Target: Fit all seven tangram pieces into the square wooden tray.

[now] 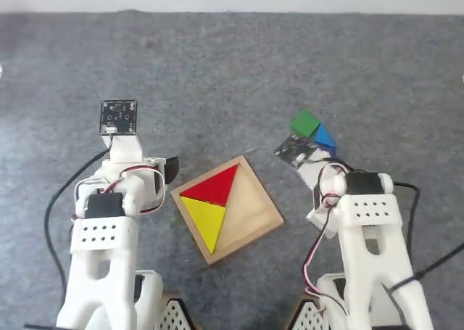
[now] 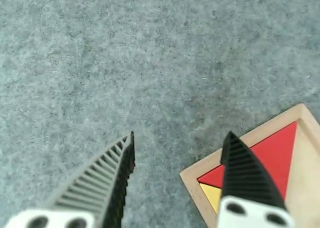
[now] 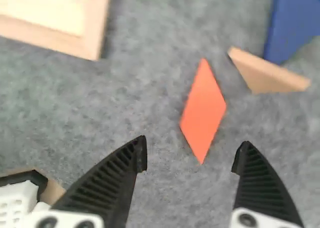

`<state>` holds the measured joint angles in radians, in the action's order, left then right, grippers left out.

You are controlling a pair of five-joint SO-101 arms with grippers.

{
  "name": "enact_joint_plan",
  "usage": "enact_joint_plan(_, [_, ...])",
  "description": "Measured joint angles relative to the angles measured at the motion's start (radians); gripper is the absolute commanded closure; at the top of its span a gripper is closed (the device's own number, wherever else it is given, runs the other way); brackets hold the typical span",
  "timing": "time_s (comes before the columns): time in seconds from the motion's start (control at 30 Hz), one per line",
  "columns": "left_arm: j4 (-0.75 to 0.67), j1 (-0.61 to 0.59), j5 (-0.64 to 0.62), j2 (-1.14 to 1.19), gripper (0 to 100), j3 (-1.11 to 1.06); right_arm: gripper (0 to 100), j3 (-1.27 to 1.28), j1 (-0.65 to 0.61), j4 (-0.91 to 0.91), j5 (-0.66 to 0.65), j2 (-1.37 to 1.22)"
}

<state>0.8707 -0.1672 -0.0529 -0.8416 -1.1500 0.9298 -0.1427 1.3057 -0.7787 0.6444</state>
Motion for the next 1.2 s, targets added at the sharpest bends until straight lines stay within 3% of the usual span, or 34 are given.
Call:
enact_joint_plan(0.23, [0.0,0.0,0.0,0.0,73,0.0,67.7,0.0,-0.04,-0.083,-0.089,-0.155])
enact_joint_plan(0.57, [0.0,0.002,0.0,0.0,73,0.0,69.4,-0.066,0.063,-0.207,-0.227,-0.47])
enact_joint_plan(0.87, [0.0,0.0,0.0,0.0,73,0.0,75.7,-0.124,0.081,-0.282,-0.23,-0.566])
enact_joint_plan(1.03, [0.0,0.0,0.0,0.0,73,0.0,86.3,-0.144,0.083,-0.29,-0.203,-0.571])
enact_joint_plan(1.2, [0.0,0.0,0.0,0.0,73,-0.003,87.2,-0.169,0.084,-0.305,-0.135,-0.586])
